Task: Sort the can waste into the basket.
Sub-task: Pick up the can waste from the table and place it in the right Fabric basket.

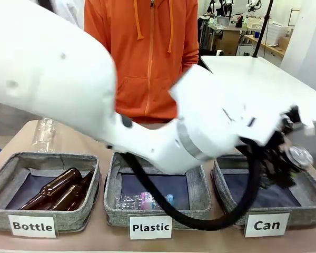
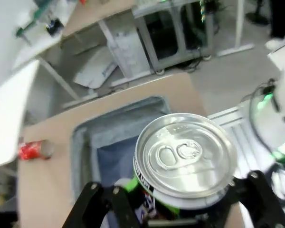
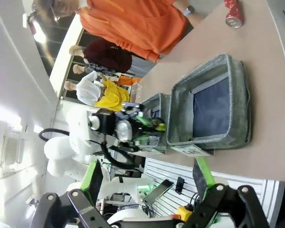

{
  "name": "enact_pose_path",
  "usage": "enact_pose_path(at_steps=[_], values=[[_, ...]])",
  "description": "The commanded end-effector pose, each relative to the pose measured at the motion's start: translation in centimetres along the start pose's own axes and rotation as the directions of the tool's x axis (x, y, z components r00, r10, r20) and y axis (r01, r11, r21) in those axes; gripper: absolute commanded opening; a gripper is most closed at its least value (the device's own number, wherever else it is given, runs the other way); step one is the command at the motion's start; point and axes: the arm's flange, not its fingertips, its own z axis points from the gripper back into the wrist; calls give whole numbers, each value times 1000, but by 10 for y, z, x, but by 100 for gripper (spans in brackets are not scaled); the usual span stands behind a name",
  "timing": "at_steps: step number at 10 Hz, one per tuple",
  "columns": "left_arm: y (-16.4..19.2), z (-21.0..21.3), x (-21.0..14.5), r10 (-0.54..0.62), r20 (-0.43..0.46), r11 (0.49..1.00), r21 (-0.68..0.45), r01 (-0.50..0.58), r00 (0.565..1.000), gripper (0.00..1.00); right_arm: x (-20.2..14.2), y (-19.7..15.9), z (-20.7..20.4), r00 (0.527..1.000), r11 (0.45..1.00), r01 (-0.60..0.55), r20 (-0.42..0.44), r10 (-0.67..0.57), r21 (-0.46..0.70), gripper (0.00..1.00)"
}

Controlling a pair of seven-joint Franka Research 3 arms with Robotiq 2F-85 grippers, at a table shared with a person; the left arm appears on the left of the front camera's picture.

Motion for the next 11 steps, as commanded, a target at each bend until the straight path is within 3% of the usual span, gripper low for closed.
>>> enact_pose_path(at_steps=[1,4,8,9,10,11], values=[[36,-25,39,-23,-52,1000,-8,23,998,32,-3,10,-9,1000,999,17,-18,-17,31,100],[66,-25,48,-64,-146,997,-46,58,987,32,-3,10,-9,1000,999,17,-18,-17,31,100],[86,-34,43,-25,-213,985,-170,-12,977,32,-3,10,-9,1000,999,17,-18,-17,31,100],[85,-33,44,-40,-233,977,-213,-11,972,38,-3,10,-9,1000,999,17,-18,-17,31,100],[86,-33,45,-36,-232,977,-212,-14,972,92,-3,10,-9,1000,999,17,-18,-17,31,100],[88,-31,46,-26,-232,981,-195,-20,972,98,-3,10,-9,1000,999,17,-18,-17,31,100]])
